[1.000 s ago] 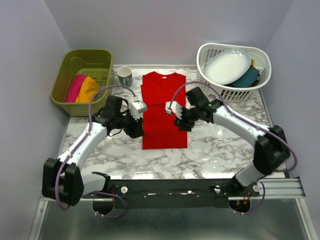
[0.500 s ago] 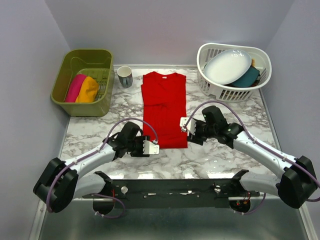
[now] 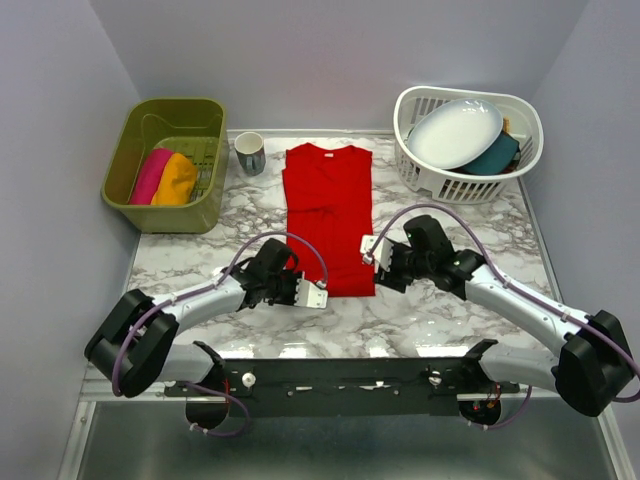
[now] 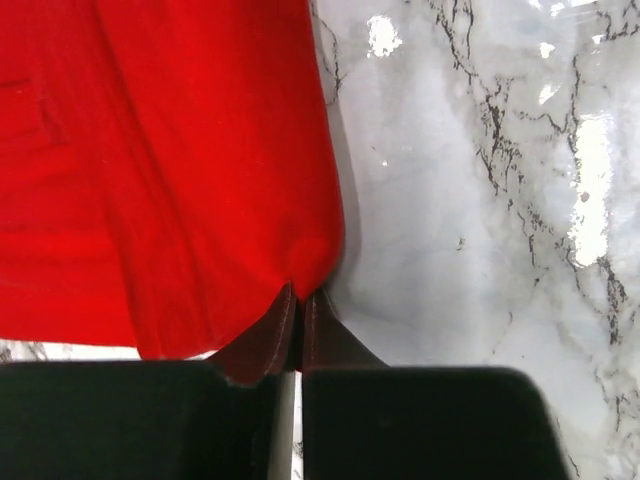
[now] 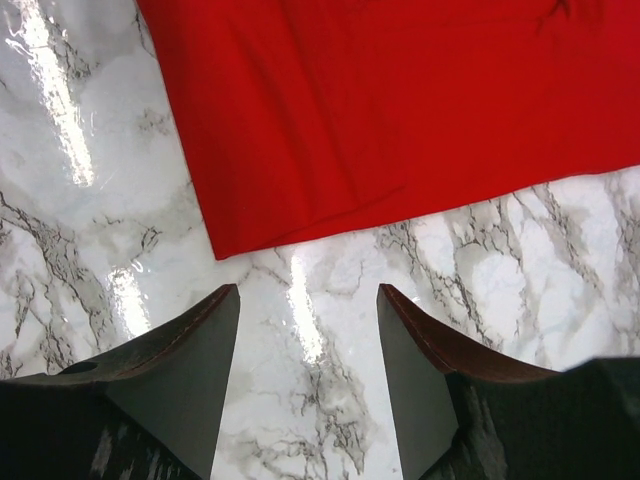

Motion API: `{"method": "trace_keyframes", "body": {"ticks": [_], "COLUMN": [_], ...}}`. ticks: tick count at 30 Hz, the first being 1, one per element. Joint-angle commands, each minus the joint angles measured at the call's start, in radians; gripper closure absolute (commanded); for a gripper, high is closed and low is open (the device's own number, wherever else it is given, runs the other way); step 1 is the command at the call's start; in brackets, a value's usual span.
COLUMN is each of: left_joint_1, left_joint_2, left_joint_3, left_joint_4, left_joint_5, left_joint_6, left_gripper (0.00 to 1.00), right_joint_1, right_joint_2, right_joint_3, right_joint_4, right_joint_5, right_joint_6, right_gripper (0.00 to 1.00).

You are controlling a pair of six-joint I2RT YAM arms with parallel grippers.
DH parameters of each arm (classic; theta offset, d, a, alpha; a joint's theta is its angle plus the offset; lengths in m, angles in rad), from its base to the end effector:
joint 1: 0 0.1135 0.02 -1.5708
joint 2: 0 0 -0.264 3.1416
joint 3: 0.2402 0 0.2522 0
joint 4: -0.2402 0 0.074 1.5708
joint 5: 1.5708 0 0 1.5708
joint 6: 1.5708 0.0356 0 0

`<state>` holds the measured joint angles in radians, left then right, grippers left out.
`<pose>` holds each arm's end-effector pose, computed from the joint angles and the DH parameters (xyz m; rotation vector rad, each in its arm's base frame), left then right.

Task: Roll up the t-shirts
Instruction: Roll the T-shirt to the center of the board.

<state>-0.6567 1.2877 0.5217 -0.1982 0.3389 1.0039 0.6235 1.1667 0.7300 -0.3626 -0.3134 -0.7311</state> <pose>0.1715 -0.1472 0.1520 1.9164 1.5720 -0.2833 0.1874 0.1483 0.2297 -1.5822 1.7280 0.3178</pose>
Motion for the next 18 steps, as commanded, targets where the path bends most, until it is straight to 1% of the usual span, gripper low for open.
{"method": "trace_keyframes", "body": {"ticks": [1,2,3,5,6,7,8,9,10,11,13,18], "left_joint_1": [0.005,0.015,0.034,0.075,0.087,0.097,0.110,0.117,0.124,0.137,0.157,0.209], "left_joint_2": [0.074,0.084,0.093,0.139,0.157,0.179,0.221,0.242,0.275,0.289,0.312,0.344], "left_joint_3": [0.101,0.121,0.144,0.236,0.270,0.332,0.363,0.391,0.432,0.448,0.477,0.512], "left_joint_4": [-0.174,-0.223,-0.257,-0.361,-0.401,-0.444,-0.514,-0.547,-0.575,-0.614,-0.633,-0.690], "left_joint_5": [0.081,0.103,0.183,0.256,0.334,0.363,0.396,0.423,0.480,0.503,0.569,0.650], "left_joint_6": [-0.007,-0.037,-0.044,-0.066,-0.082,-0.082,-0.086,-0.091,-0.093,-0.097,-0.126,-0.136], "left_gripper": [1.00,1.00,1.00,1.00,1.00,1.00,1.00,1.00,1.00,1.00,1.00,1.00], "right_joint_1": [0.002,0.004,0.010,0.036,0.047,0.059,0.077,0.088,0.094,0.108,0.123,0.163], "right_joint_2": [-0.021,-0.025,-0.035,-0.035,-0.027,-0.021,-0.013,-0.001,0.025,0.042,0.083,0.160], "right_joint_3": [-0.067,-0.076,-0.101,-0.119,-0.127,-0.136,-0.139,-0.139,-0.133,-0.130,-0.126,-0.092], "right_joint_4": [0.051,0.075,0.095,0.144,0.158,0.174,0.201,0.212,0.221,0.237,0.258,0.310], "right_joint_5": [-0.033,-0.062,-0.070,-0.066,-0.064,-0.065,-0.059,-0.059,-0.059,-0.062,-0.061,-0.056], "right_joint_6": [-0.039,-0.065,-0.076,-0.102,-0.111,-0.116,-0.119,-0.119,-0.116,-0.114,-0.111,-0.077], "right_gripper": [0.34,0.33,0.32,0.30,0.29,0.26,0.26,0.25,0.18,0.01,0.00,0.00]}}
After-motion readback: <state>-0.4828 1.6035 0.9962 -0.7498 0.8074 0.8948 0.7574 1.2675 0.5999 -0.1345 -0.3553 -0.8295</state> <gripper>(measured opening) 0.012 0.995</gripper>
